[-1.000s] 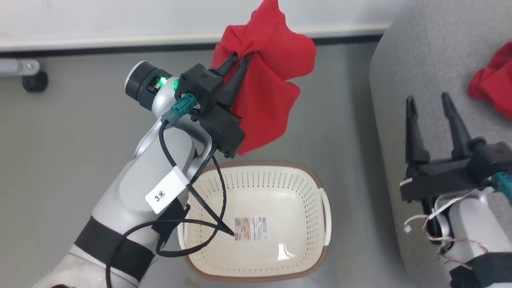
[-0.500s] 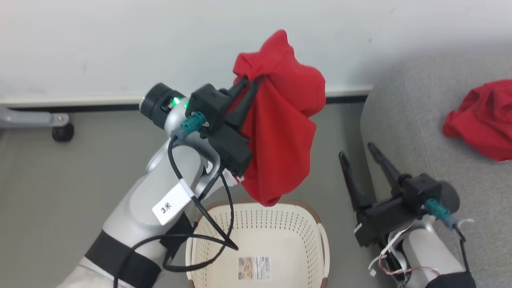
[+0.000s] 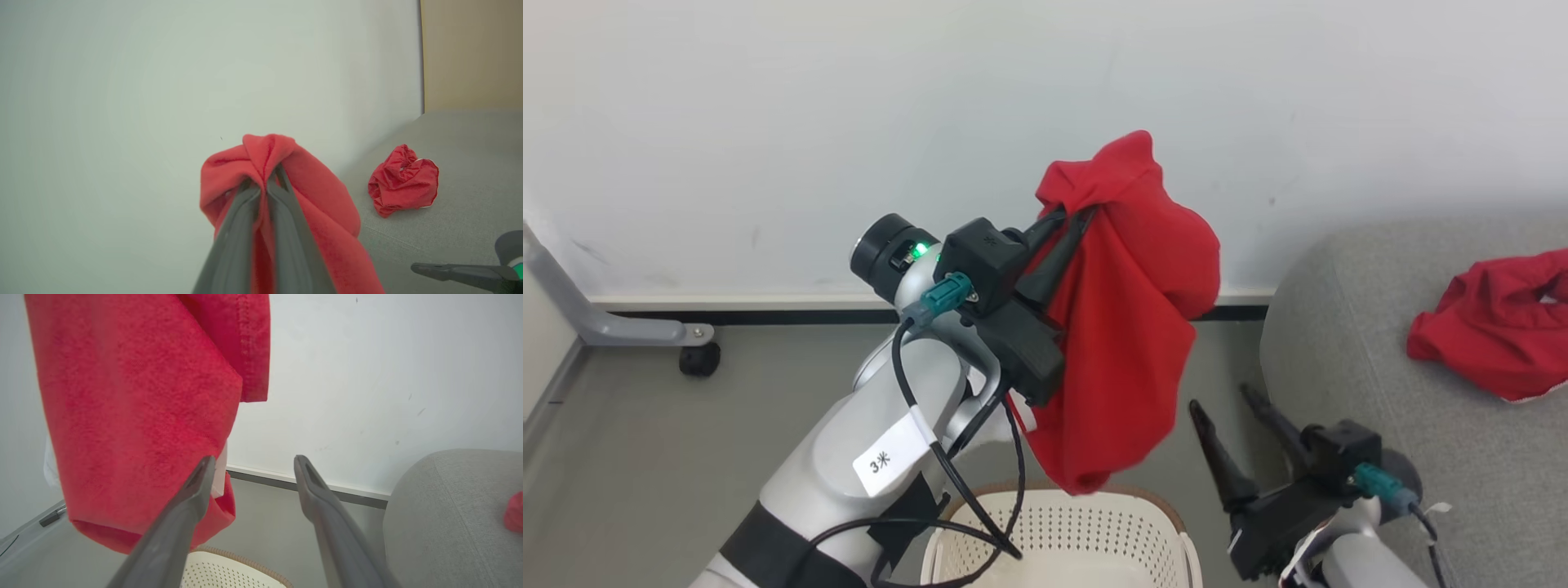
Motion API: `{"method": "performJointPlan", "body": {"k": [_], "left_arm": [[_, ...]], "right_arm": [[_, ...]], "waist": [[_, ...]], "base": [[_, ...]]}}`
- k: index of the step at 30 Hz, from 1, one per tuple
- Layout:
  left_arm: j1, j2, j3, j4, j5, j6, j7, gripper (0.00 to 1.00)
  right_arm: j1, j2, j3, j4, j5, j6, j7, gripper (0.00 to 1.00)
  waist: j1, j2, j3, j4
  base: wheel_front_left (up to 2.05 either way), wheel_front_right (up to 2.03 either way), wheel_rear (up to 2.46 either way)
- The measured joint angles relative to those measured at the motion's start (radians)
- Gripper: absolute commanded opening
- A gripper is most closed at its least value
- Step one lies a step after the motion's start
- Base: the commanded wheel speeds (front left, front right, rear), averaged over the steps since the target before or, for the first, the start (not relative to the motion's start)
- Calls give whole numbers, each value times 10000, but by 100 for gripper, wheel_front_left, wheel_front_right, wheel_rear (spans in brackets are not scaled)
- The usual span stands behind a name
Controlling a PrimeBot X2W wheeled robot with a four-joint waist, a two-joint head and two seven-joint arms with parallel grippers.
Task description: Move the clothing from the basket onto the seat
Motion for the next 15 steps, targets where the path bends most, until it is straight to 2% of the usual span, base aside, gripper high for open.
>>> {"method": "performJointPlan", "body": {"k": [7, 15], "left_arm": [[164, -17, -314, -725, -107, -4, 276, 0], [365, -12, -523, -1440, -253, -63, 612, 0]], "right_arm": [[46, -489, 2345, -374, 1411, 2, 0, 100], [-448, -1310, 4025, -1089, 2895, 0, 2, 100]], "waist": [[1, 0, -451, 343], [1, 2, -639, 747]], "base": [[0, 0, 0], [0, 0, 0]]}}
